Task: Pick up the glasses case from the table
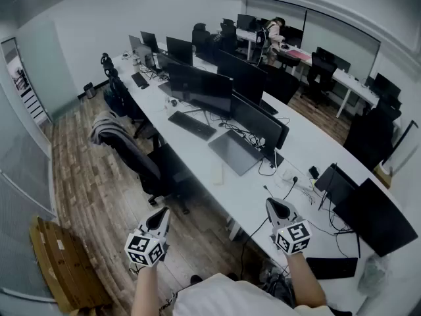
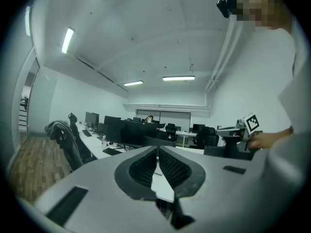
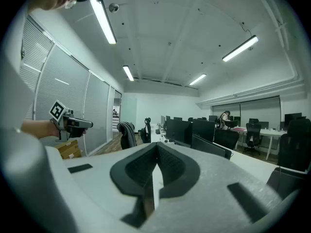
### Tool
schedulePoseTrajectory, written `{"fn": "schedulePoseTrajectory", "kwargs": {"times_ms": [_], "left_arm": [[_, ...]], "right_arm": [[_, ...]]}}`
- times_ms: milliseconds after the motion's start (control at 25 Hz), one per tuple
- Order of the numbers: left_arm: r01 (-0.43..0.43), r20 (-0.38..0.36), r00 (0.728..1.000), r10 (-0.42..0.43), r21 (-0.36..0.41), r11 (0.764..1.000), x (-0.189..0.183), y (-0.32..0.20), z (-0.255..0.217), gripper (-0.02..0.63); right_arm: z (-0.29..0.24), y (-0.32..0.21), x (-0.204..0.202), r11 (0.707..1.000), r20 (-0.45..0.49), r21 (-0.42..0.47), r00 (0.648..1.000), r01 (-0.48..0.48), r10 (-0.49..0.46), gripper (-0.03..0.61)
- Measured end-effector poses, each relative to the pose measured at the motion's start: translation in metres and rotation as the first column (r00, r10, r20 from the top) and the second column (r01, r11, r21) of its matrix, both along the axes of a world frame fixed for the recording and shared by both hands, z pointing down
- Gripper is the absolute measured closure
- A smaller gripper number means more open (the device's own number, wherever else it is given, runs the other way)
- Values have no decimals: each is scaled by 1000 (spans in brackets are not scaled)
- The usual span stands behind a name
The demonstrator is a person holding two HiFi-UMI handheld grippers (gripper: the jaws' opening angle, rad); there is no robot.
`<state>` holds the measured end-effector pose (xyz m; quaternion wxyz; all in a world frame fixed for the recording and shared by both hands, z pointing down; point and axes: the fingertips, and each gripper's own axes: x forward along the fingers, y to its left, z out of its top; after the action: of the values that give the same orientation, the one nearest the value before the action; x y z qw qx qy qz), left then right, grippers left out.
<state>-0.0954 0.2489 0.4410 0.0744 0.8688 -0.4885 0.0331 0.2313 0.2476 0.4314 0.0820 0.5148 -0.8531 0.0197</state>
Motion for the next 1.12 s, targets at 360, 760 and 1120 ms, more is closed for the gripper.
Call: {"fn": "schedulePoseTrajectory", "kwargs": {"times_ms": [360, 760, 1120], "left_arm": [[6, -4, 1000, -7, -5, 1000, 6, 6, 2, 595], [9, -2, 1000, -9, 0, 1000, 19, 8, 4, 595], [19, 5, 1000, -19, 7, 1000, 51, 14, 8, 595]], "right_arm": [[-4, 3, 4, 1000, -1, 6, 1000, 6, -6, 580], [-4, -4, 19, 1000, 10, -3, 1000, 10, -10, 580], [14, 0, 41, 998, 21, -28, 999, 49, -48, 578]]}}
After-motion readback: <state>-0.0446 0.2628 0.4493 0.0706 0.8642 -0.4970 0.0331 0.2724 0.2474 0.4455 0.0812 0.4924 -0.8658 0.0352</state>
